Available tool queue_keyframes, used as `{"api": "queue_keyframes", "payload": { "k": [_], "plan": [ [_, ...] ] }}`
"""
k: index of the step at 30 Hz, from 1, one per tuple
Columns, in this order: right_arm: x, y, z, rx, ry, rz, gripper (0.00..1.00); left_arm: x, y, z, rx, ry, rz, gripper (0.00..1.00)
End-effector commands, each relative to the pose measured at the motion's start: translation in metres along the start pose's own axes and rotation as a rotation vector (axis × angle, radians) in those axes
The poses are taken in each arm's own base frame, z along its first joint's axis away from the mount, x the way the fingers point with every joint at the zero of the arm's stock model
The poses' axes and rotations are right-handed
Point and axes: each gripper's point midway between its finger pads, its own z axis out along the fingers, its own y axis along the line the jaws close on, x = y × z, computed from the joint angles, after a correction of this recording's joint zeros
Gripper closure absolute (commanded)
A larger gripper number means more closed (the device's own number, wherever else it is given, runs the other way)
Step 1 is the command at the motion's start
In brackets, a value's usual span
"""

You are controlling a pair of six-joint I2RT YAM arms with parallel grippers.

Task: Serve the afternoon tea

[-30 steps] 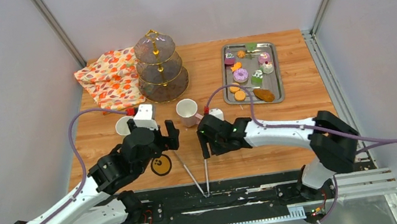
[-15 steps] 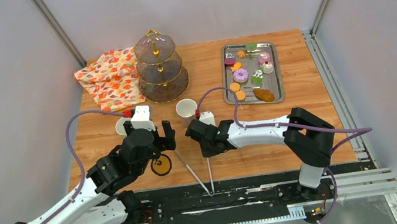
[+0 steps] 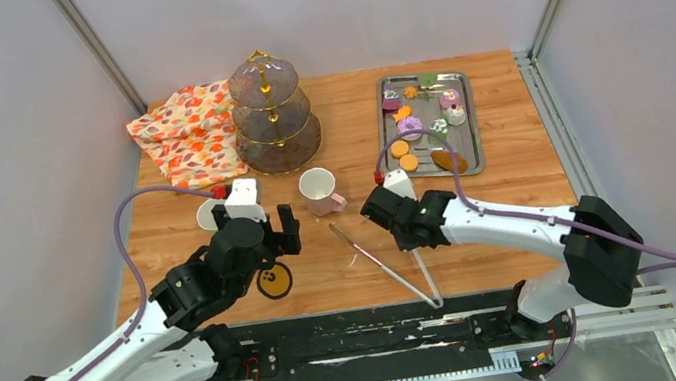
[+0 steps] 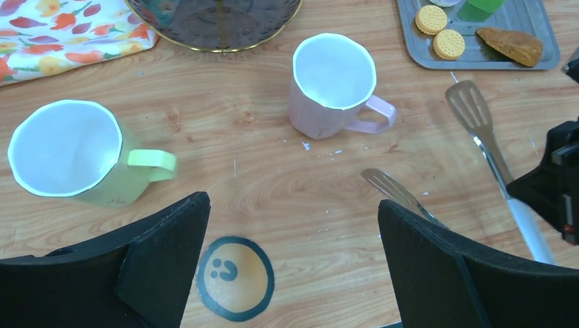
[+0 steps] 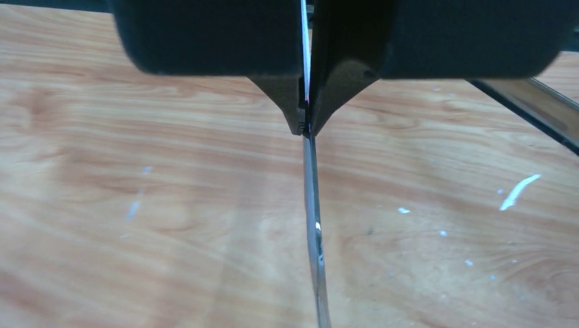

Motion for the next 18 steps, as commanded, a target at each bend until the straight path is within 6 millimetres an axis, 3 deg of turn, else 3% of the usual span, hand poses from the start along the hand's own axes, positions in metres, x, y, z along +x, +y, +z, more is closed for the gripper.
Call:
{"api": "queue_keyframes", "payload": {
  "k": [1, 7, 12, 13, 18],
  "plan": [
    [-0.013, -0.045, -0.009, 0.139, -0.046, -0.209, 0.99, -0.007, -0.006, 0.006, 0.006, -0.028, -0.034, 0.02],
    [-0.030, -0.052, 0.008, 0.217, -0.004, -0.408, 0.99, -0.009, -0.015, 0.008, 0.027, -0.019, -0.044, 0.02],
    [-0.042, -0.049, 0.031, 0.213, -0.015, -0.421, 0.99, -0.010, -0.013, 0.006, 0.026, -0.021, -0.049, 0.02],
    [-0.045, -0.047, 0.034, 0.196, -0.026, -0.412, 0.95, -0.010, -0.013, 0.006, 0.025, -0.022, -0.050, 0.02],
    [-0.067, -0.045, 0.026, 0.143, -0.080, -0.367, 0.52, -0.010, -0.011, 0.005, 0.022, -0.016, -0.041, 0.02]
  ]
}}
